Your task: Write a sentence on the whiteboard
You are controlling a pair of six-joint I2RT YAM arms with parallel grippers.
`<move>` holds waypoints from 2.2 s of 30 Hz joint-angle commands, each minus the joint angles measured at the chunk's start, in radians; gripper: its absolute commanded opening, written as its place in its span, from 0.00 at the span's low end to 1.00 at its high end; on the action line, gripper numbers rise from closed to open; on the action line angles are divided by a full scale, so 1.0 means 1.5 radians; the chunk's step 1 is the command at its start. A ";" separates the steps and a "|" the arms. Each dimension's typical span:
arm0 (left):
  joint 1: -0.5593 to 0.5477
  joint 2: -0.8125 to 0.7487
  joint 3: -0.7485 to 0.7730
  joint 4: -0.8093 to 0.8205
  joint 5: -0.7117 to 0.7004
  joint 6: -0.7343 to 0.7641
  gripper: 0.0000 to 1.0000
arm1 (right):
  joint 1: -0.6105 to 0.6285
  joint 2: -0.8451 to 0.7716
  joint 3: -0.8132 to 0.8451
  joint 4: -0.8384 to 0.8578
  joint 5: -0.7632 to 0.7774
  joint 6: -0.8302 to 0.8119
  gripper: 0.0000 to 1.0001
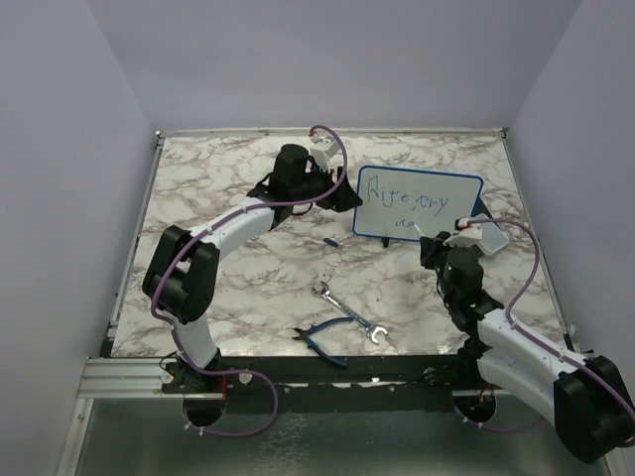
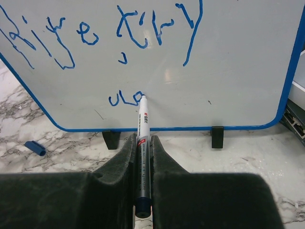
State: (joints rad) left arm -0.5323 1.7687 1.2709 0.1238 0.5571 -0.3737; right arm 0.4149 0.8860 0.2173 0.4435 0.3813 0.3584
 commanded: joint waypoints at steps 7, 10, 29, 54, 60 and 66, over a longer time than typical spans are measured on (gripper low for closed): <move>-0.004 -0.005 0.005 -0.004 0.017 0.000 0.64 | -0.003 0.012 0.024 -0.044 0.034 0.016 0.01; -0.004 -0.006 0.005 -0.005 0.017 0.000 0.64 | -0.002 0.014 0.026 -0.054 0.031 0.024 0.01; -0.004 -0.011 0.006 -0.004 0.017 0.000 0.64 | -0.003 0.053 0.042 -0.069 0.001 0.039 0.01; -0.005 -0.010 0.005 -0.004 0.015 0.001 0.64 | -0.003 -0.055 0.016 -0.061 -0.063 0.011 0.01; -0.004 -0.017 0.003 -0.005 0.008 0.004 0.64 | -0.003 -0.090 0.019 -0.086 -0.040 0.008 0.01; -0.004 -0.019 0.000 -0.006 -0.001 0.007 0.64 | -0.003 -0.084 0.032 -0.108 -0.002 0.017 0.01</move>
State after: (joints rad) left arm -0.5323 1.7683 1.2709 0.1238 0.5571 -0.3737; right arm 0.4149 0.7498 0.2584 0.3302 0.3180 0.3843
